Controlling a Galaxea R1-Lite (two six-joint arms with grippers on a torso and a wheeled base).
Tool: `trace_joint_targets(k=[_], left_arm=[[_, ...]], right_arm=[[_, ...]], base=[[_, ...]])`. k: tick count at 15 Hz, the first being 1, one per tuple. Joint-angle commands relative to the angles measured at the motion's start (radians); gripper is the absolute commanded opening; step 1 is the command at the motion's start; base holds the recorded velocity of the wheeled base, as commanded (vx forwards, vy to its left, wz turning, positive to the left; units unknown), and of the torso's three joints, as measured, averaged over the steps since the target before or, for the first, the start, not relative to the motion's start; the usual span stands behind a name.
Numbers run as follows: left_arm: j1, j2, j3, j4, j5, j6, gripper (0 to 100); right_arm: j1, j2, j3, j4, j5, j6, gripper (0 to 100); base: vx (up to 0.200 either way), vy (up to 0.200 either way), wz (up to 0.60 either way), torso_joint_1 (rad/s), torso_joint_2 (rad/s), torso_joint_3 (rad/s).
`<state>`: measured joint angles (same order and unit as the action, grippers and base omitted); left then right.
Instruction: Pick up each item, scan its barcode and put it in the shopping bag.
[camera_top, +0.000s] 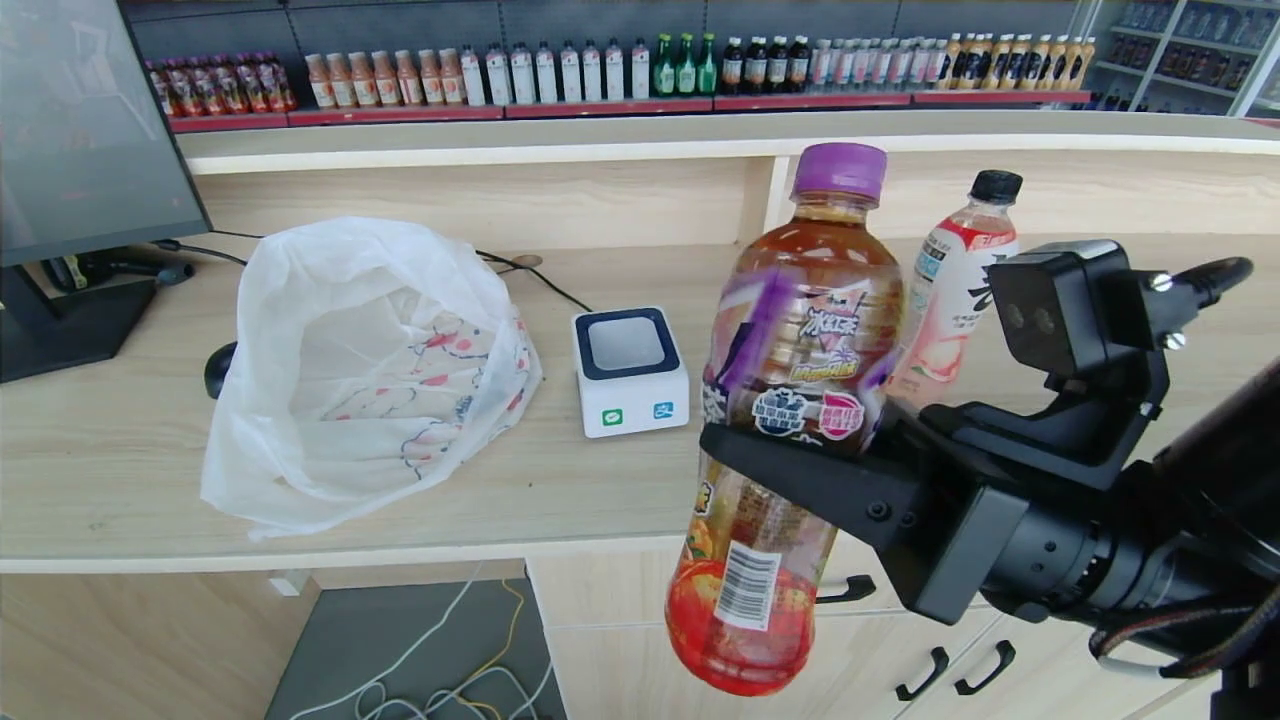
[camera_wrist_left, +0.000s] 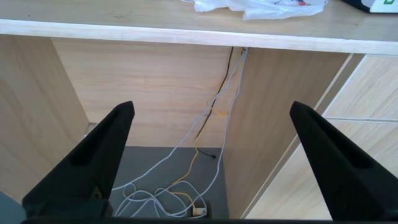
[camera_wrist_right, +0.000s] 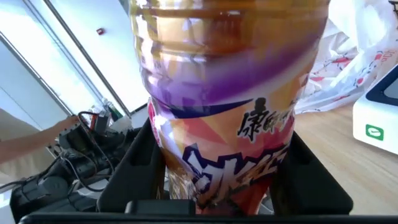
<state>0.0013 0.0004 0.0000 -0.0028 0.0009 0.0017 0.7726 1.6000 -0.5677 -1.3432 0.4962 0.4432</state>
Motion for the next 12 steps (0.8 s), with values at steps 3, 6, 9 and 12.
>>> trace_joint_targets(k=[3, 6, 9, 12], left_arm=[[0.000, 0.000, 0.000, 0.000, 0.001, 0.000, 100], [0.000, 0.000, 0.000, 0.000, 0.001, 0.000, 100], [0.000, 0.000, 0.000, 0.000, 0.001, 0.000, 100], [0.000, 0.000, 0.000, 0.000, 0.001, 0.000, 100]], right_arm=[[0.001, 0.080, -0.098, -0.001, 0.058, 0.063, 0], [0.001, 0.081, -0.107, -0.001, 0.116, 0.084, 0], [0.001, 0.092, -0.110, -0.001, 0.139, 0.109, 0], [-0.001, 0.092, -0.110, -0.001, 0.139, 0.121, 0]], base=[[0.000, 0.000, 0.00, 0.000, 0.00, 0.000], [0.000, 0.000, 0.00, 0.000, 0.00, 0.000], [0.000, 0.000, 0.00, 0.000, 0.00, 0.000], [0.000, 0.000, 0.00, 0.000, 0.00, 0.000]])
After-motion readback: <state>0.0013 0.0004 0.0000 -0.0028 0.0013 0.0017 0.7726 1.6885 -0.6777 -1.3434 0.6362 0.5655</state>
